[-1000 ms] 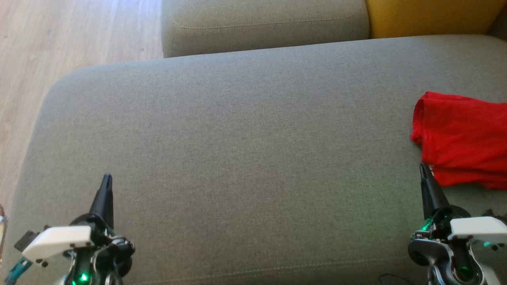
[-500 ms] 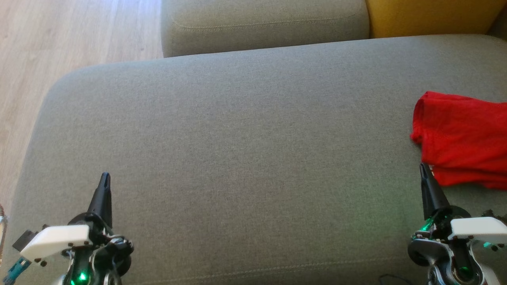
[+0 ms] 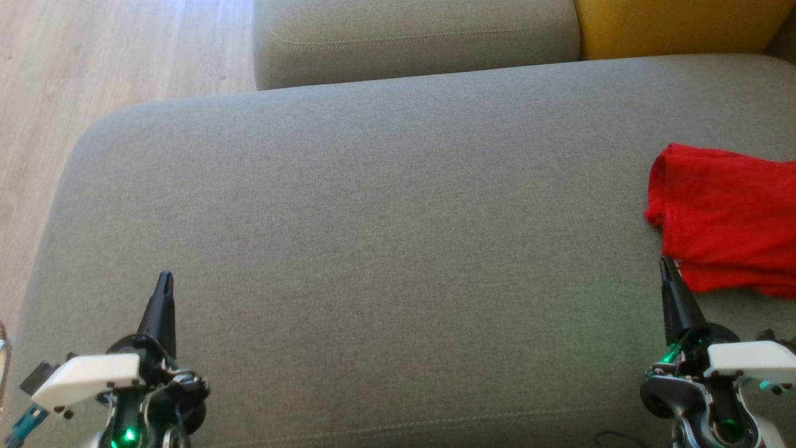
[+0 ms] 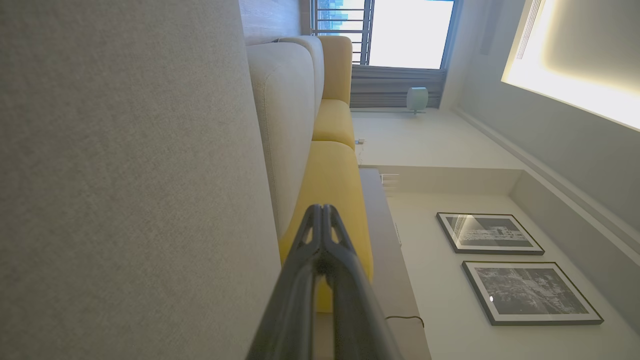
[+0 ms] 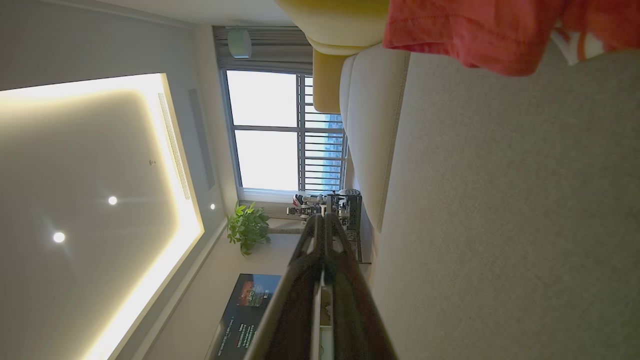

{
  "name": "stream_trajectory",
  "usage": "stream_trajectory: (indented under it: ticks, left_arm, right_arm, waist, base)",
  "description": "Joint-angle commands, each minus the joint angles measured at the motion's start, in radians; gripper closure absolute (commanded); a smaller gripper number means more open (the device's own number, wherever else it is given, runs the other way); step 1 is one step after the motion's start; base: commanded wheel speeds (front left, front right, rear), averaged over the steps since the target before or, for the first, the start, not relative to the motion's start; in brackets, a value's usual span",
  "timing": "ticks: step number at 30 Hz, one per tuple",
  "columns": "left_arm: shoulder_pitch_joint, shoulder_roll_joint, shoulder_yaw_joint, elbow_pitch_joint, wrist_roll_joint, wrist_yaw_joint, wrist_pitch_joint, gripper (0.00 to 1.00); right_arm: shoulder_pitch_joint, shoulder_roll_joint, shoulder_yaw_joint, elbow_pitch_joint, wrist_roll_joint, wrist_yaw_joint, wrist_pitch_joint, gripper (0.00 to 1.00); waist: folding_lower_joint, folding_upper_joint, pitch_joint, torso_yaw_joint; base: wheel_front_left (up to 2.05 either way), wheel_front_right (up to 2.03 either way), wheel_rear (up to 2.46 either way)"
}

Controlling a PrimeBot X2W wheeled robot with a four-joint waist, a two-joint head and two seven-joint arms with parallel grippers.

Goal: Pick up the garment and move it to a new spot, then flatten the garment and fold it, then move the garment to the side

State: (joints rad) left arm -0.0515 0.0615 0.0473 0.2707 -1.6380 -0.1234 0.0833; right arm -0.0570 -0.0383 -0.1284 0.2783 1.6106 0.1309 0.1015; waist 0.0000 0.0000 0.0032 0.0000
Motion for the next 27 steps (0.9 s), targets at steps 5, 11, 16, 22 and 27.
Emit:
stream_trajectory:
  ticks: [5, 11, 16, 22, 27]
  left_arm:
    - [-0.054, 0.009, 0.038, -0.027, 0.006, -0.007, 0.007, 1.00]
    - [-0.054, 0.008, 0.040, -0.027, 0.008, -0.007, 0.009, 1.00]
    - [-0.054, 0.007, 0.042, -0.027, 0.009, -0.007, 0.010, 1.00]
    - [-0.054, 0.005, 0.044, -0.026, 0.011, -0.007, 0.012, 1.00]
    - [-0.055, 0.004, 0.045, -0.026, 0.012, -0.007, 0.013, 1.00]
  right_arm:
    - [-0.051, -0.014, 0.017, -0.034, 0.000, 0.000, 0.010, 1.00]
    - [-0.051, -0.014, 0.016, -0.034, -0.001, 0.000, 0.010, 1.00]
    - [-0.051, -0.014, 0.016, -0.034, -0.001, 0.000, 0.010, 1.00]
    - [-0.051, -0.014, 0.016, -0.034, -0.001, 0.000, 0.011, 1.00]
    - [-0.051, -0.013, 0.016, -0.034, -0.001, 0.000, 0.011, 1.00]
  waist:
    - [0.0000, 0.0000, 0.000, 0.000]
    - [0.0000, 0.0000, 0.000, 0.000]
    - [0.0000, 0.0000, 0.000, 0.000]
    - [0.0000, 0.0000, 0.000, 0.000]
    - [0.0000, 0.0000, 0.000, 0.000]
  base:
    - [0.00, 0.00, 0.00]
    - [0.00, 0.00, 0.00]
    - [0.00, 0.00, 0.00]
    - [0.00, 0.00, 0.00]
    - [0.00, 0.00, 0.00]
